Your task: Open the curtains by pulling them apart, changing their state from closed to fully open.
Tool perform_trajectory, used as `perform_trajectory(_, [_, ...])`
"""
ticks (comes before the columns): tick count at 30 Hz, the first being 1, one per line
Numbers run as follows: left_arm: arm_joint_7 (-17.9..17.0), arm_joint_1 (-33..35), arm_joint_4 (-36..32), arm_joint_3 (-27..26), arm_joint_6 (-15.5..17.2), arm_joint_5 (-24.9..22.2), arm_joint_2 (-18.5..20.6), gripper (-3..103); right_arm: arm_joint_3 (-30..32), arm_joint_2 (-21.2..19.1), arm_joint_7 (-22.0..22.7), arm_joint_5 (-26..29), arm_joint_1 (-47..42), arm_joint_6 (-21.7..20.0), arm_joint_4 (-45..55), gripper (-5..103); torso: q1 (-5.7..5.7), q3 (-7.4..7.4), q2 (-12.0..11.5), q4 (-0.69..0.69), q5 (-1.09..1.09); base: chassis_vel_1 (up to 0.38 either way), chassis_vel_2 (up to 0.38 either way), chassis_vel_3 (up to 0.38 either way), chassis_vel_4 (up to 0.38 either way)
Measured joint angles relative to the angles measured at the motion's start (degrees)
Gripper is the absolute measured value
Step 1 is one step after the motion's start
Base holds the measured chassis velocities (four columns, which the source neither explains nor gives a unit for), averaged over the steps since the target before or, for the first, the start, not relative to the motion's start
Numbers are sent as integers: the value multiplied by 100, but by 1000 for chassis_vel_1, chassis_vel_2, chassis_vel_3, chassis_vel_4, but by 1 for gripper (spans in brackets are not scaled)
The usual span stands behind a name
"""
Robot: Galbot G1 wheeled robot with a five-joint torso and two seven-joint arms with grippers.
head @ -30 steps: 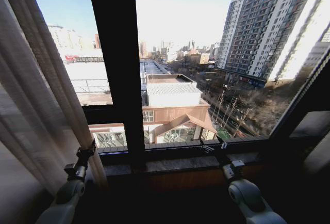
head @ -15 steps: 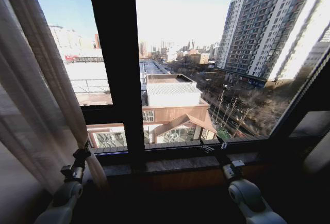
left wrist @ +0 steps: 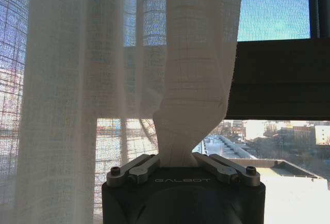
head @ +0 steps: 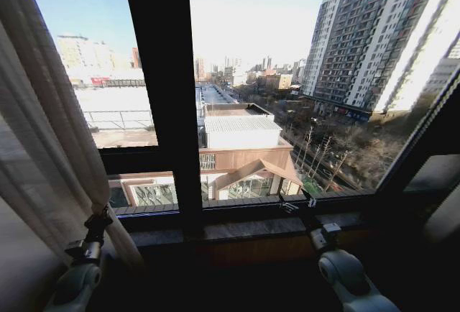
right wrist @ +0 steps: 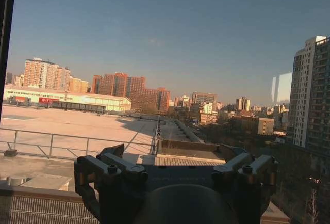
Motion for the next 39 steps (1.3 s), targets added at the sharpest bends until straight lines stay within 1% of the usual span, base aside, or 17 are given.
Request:
perform_trajectory(8, [5,-9,8,1,-14,5,-20,1,0,0,0,0,0,0,0,100,0,0,0,1,0,163,166,-146,-179])
perform_trajectory(15, [6,-6,16,10,-40,34,-80,1,0,0,0,0,0,0,0,100,0,0,1,2,-2,270,288,-274,-282])
perform_trajectory(19, [6,33,-21,9,-56,51,-125,1,0,0,0,0,0,0,0,100,1,1,0,3,1,326,334,-347,-321])
perform_trajectory(22, [6,63,-52,-1,-62,57,-159,1,0,0,0,0,0,0,0,100,1,1,0,0,1,338,341,-335,-355])
perform_trajectory(25, [7,112,-86,-29,-78,73,-184,1,0,0,0,0,0,0,0,100,1,0,0,1,-3,328,338,-362,-362])
perform_trajectory(29, [7,165,-118,-60,-97,86,-198,1,0,0,0,0,0,0,0,100,1,1,0,2,0,418,344,-394,-329])
perform_trajectory(34, [7,231,-161,-101,-116,95,-207,1,0,0,0,0,0,0,0,100,1,1,0,2,-1,409,305,-407,-295])
perform_trajectory(36, [7,249,-169,-115,-133,95,-209,1,0,0,0,0,0,0,0,100,0,0,0,0,1,435,261,-419,-277])
perform_trajectory(39, [7,261,-172,-129,-154,96,-209,1,0,0,0,0,0,0,0,100,1,0,0,2,0,432,237,-437,-238])
